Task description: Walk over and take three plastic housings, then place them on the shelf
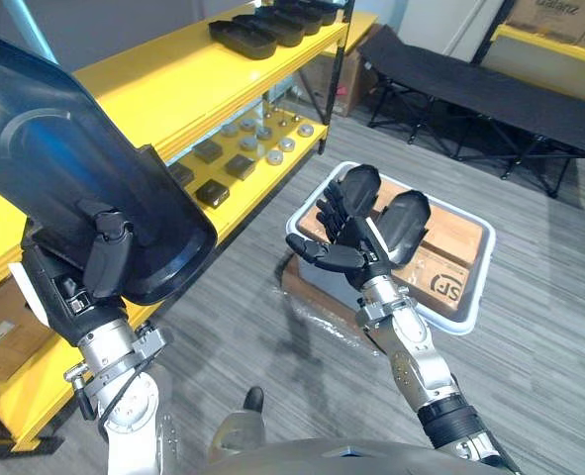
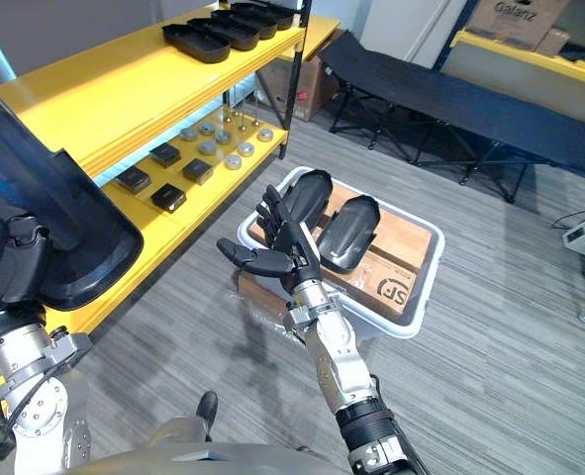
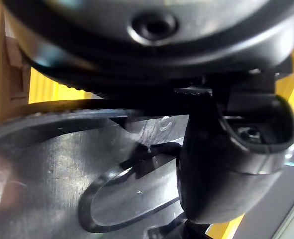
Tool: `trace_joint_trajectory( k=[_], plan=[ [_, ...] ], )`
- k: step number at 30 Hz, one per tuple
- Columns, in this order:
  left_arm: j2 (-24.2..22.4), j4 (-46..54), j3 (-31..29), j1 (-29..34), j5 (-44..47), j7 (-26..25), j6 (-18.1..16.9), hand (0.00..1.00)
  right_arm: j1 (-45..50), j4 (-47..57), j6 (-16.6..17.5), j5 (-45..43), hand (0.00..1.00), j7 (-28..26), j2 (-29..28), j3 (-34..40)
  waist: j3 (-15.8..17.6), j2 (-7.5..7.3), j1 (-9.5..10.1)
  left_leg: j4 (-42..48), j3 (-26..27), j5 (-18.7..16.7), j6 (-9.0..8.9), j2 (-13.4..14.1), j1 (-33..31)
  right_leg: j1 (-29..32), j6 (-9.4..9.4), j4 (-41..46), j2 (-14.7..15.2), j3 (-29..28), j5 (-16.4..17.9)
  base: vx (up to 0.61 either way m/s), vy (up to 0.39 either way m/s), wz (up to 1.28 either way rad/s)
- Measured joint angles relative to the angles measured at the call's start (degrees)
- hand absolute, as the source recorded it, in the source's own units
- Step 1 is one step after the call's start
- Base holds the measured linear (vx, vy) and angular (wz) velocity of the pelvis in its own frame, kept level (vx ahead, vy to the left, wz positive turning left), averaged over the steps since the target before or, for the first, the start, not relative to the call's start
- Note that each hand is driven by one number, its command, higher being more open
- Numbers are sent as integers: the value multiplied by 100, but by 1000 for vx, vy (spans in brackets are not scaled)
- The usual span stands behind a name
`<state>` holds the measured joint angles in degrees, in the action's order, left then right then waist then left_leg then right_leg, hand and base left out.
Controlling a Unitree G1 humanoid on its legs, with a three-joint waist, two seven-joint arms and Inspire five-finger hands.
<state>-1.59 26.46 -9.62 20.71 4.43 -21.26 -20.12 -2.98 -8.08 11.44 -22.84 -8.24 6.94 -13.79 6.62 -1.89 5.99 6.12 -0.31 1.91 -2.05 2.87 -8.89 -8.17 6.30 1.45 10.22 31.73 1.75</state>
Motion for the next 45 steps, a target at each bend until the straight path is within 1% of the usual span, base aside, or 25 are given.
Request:
trace_joint_trajectory(
  k=[4,7,8,10,11,12,13,14,15,18,21,23,27,31,32,33,34,35,36,37,38,39,41,43,45],
  plan=[
    [-2,-2,35,-1,11,250,-1,0,132,1,-73,119,100,40,-18,190,24,40,6,-817,6,474,15,-61,224,23,-15,132,84,278,165,21,9,43],
    [20,-44,106,-21,118,475,-3,0,266,125,-75,213,100,84,-45,212,35,46,-17,-971,-170,561,24,-141,250,188,-76,688,245,182,418,61,10,47],
    [123,-264,282,-146,201,680,-21,0,468,287,-79,223,100,180,-21,321,90,135,-108,-923,-458,567,33,-178,326,328,-183,1357,329,-473,485,100,39,81],
    [324,-483,452,-268,200,877,-40,0,625,386,-79,222,100,301,-38,438,100,147,-215,-930,-735,614,97,-209,388,597,-268,2210,373,-1137,550,100,-13,95],
    [442,-617,587,-360,199,985,-78,0,755,517,-75,215,100,337,-89,550,126,162,-343,-951,-970,648,118,-228,386,766,-273,2531,341,-1548,831,77,-82,90],
    [495,-653,629,-389,198,1022,-86,0,812,590,-73,215,100,347,-113,581,113,86,-364,-966,-1009,664,113,-282,386,789,-287,2442,325,-1678,914,72,-119,67],
    [583,-673,646,-412,197,1046,-104,0,852,672,-50,227,100,321,-123,590,76,-111,-347,-964,-989,694,73,-423,363,780,-266,2234,391,-1728,994,66,-105,14],
    [572,-697,659,-435,199,1018,-104,0,833,671,-34,232,100,263,-118,639,65,-137,-303,-953,-931,716,41,-431,319,698,-206,1985,374,-1753,1014,46,-102,-10],
    [576,-696,663,-434,196,1015,-104,0,824,671,-29,232,100,252,-119,653,81,-110,-287,-938,-889,724,30,-426,285,688,-197,1856,356,-1754,1009,0,-76,-30],
    [591,-694,699,-457,193,859,-103,0,892,670,-24,229,100,230,-90,657,144,29,-323,-939,-710,748,4,-422,159,615,28,1291,323,-1777,1001,-58,-56,-32],
    [597,-689,740,-475,174,739,-103,0,1058,671,-24,227,100,210,-48,720,161,83,-464,-1047,-677,742,-39,-345,158,587,74,1115,229,-1774,977,-74,-45,-9],
    [592,-688,798,-473,175,637,-101,0,1187,671,-24,212,100,162,-52,776,167,90,-476,-973,-673,721,-74,-294,125,598,71,1141,183,-1782,978,-63,-41,-2],
    [536,-661,745,-446,175,466,-101,0,1160,672,-17,211,100,62,-77,746,298,127,-415,-47,-487,248,-93,-258,-231,595,62,1314,182,-1800,1057,-55,5,-4],
    [315,-584,577,-403,192,394,-99,0,1121,671,6,211,100,16,-120,649,452,143,-295,1136,-87,-346,-9,-186,-559,460,15,1611,342,-1670,1444,-39,44,20],
    [273,-430,497,-310,208,414,-99,0,1095,672,18,212,100,18,-120,640,486,90,-267,1688,80,-598,149,-149,-737,372,-32,1621,365,-1615,1525,21,105,34],
    [251,-330,447,-232,212,425,-99,0,1095,675,20,213,100,25,-123,632,483,98,-231,1943,179,-785,205,-139,-793,304,-62,1616,368,-1600,1570,95,125,20],
    [252,-158,333,-102,212,441,-99,0,1136,675,21,213,100,70,-164,619,461,95,-132,2121,240,-1125,160,-182,-783,130,-198,1664,380,-1599,1684,215,95,20],
    [232,-34,174,-29,217,444,-104,0,1147,683,26,213,100,158,-181,593,426,16,-136,2162,136,-1237,220,-274,-778,339,-316,2271,465,-1691,1580,245,86,30],
    [228,-14,105,-32,229,433,-102,0,1128,683,29,214,100,197,-201,580,424,14,-140,2145,53,-1241,262,-354,-784,591,-315,2766,510,-1815,1392,294,131,70],
    [285,1,12,-42,234,435,-91,0,1135,677,29,214,100,273,-281,583,426,12,-201,1950,-178,-1168,351,-413,-714,1032,-468,3524,525,-1997,1208,284,116,94],
    [356,-1,-26,-49,236,421,-83,0,1131,675,28,222,100,291,-314,583,454,48,-256,1727,-359,-1105,443,-474,-561,1193,-434,3635,445,-2052,1362,296,106,93],
    [360,-3,-64,-49,247,403,-80,0,1108,675,29,227,100,283,-312,582,440,22,-257,1622,-450,-1094,460,-493,-449,1238,-445,3571,405,-2077,1427,237,6,67],
    [387,-33,-186,-99,428,308,-82,0,1069,699,63,240,100,229,-310,674,402,157,-294,1271,-768,-1093,469,-517,-77,1542,-468,2995,99,-2209,1515,319,12,61],
    [420,-181,-194,-291,428,205,-87,0,1122,917,65,242,100,230,-280,834,335,247,-365,1228,-1048,-1089,401,-509,-13,1929,-429,2740,-177,-2806,1487,338,-49,87],
    [499,-436,-178,-492,435,95,-84,0,1162,1226,67,235,100,235,-265,1086,332,343,-577,1228,-1570,-1172,244,-536,196,2159,-127,2338,-422,-3696,1299,347,-174,132]
  ],
)
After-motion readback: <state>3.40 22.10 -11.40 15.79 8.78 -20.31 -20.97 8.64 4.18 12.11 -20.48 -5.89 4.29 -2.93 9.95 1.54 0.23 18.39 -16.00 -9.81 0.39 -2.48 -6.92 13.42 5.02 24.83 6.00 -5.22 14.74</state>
